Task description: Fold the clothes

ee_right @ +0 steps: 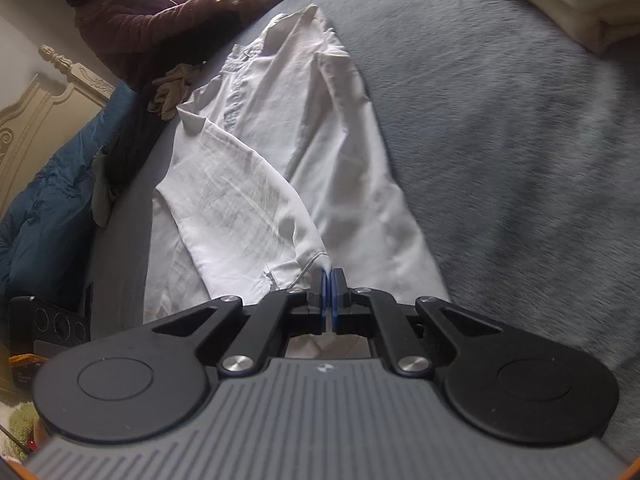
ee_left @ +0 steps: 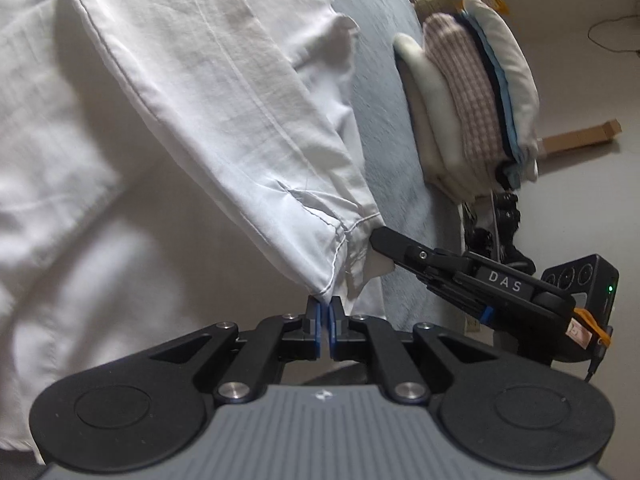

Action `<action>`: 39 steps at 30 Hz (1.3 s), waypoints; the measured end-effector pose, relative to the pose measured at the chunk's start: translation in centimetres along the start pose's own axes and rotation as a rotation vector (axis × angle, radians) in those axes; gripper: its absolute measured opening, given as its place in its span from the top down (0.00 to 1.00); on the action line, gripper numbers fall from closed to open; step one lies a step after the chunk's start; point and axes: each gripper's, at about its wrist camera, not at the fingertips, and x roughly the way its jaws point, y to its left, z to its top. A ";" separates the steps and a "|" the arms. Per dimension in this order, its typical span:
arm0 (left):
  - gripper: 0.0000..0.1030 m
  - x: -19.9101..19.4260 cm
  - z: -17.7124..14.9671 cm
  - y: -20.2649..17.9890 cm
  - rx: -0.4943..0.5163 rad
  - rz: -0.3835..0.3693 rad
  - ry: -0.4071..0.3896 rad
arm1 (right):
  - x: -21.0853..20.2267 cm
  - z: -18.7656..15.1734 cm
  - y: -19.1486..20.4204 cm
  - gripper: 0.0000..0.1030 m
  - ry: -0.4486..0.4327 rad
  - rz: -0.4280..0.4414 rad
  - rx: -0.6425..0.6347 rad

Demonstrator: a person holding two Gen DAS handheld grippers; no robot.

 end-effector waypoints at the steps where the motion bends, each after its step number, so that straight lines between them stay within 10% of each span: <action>1: 0.96 0.3 -0.2 -0.3 0.006 -0.002 0.009 | -0.4 -0.2 -0.3 0.99 0.002 -0.006 -0.003; 18: 0.93 5.8 -0.6 1.1 -0.076 0.044 0.160 | -1.2 -1.6 -1.8 0.98 0.032 -0.170 -0.033; 22: 0.48 5.4 -0.7 1.2 -0.092 0.007 0.185 | -1.5 -1.6 -1.0 0.95 0.029 -0.248 -0.046; 27: 0.43 2.3 -0.4 1.6 -0.100 0.008 0.156 | -1.6 -0.1 2.2 0.94 -0.012 -0.286 -0.099; 33: 0.42 -6.8 2.9 4.2 -0.119 -0.012 -0.097 | 0.3 4.0 8.3 0.93 -0.102 -0.216 -0.185; 39: 0.41 -16.1 9.3 8.8 -0.081 0.145 -0.428 | 3.7 8.8 15.1 0.93 -0.171 -0.120 -0.258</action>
